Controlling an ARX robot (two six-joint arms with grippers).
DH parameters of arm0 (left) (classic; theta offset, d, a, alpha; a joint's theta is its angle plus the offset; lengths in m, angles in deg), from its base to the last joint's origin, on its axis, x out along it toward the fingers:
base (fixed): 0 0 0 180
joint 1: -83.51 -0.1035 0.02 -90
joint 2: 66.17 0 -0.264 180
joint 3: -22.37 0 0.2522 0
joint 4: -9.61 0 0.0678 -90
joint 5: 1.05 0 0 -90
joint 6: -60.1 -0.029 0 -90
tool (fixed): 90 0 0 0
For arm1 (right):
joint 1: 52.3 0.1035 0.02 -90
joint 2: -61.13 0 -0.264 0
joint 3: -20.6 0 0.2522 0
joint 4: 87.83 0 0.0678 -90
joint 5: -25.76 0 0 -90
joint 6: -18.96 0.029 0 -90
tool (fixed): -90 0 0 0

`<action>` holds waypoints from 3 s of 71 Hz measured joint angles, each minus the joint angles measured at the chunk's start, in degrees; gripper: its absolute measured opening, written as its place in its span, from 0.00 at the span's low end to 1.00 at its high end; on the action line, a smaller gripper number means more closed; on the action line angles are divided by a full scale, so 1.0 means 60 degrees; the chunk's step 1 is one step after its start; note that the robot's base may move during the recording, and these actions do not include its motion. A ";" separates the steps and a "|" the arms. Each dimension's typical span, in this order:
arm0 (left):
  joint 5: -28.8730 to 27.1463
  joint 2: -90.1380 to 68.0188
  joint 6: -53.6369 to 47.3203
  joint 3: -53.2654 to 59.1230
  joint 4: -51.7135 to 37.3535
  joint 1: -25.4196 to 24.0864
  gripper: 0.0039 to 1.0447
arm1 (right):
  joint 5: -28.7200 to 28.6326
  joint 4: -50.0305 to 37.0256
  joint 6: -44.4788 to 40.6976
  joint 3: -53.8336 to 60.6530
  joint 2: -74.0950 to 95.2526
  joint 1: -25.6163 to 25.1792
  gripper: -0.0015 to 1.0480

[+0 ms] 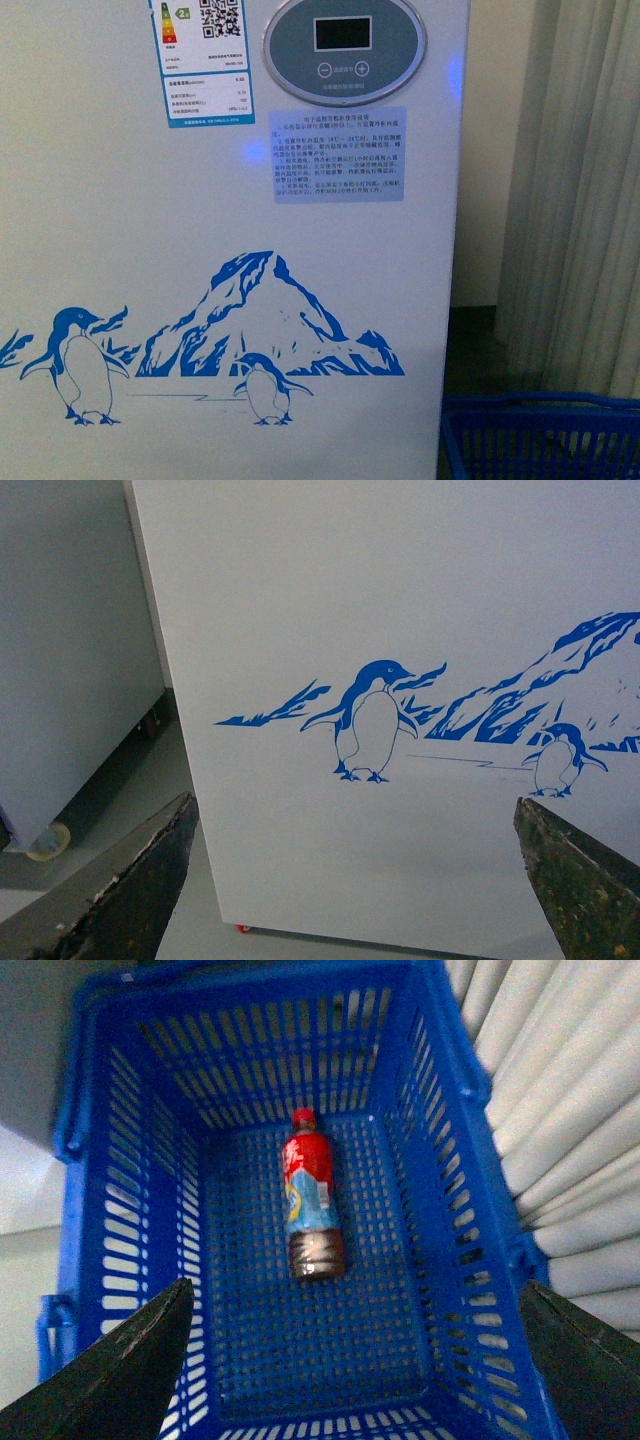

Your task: Put drink in fridge

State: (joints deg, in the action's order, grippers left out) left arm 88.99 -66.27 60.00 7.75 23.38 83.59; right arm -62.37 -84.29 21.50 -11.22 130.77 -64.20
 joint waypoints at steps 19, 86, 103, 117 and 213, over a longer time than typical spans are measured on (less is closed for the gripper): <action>-0.0007 0.0000 0.0000 0.0000 0.0000 0.0000 0.92 | 0.0153 -0.2186 0.0007 -0.2011 0.6240 0.0372 0.93; -0.0007 0.0000 0.0000 0.0000 0.0000 0.0000 0.92 | 0.1045 -0.1166 0.0492 -1.0316 1.5722 0.1031 0.93; -0.0007 0.0000 0.0000 0.0000 0.0000 0.0000 0.92 | 0.1195 -0.0510 0.0696 -1.1672 1.6724 0.1031 0.93; -0.0007 0.0000 0.0000 0.0000 0.0000 0.0000 0.92 | 0.1144 -0.0171 0.0787 -1.2309 1.7234 0.1016 0.93; -0.0007 0.0000 0.0000 0.0000 0.0000 0.0000 0.92 | -0.0812 0.0841 0.0288 -0.4335 0.0543 0.0652 0.38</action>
State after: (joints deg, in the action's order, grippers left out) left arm 88.94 -66.27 60.00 7.75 23.38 83.59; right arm -67.25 -79.24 23.23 -37.23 134.03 -60.29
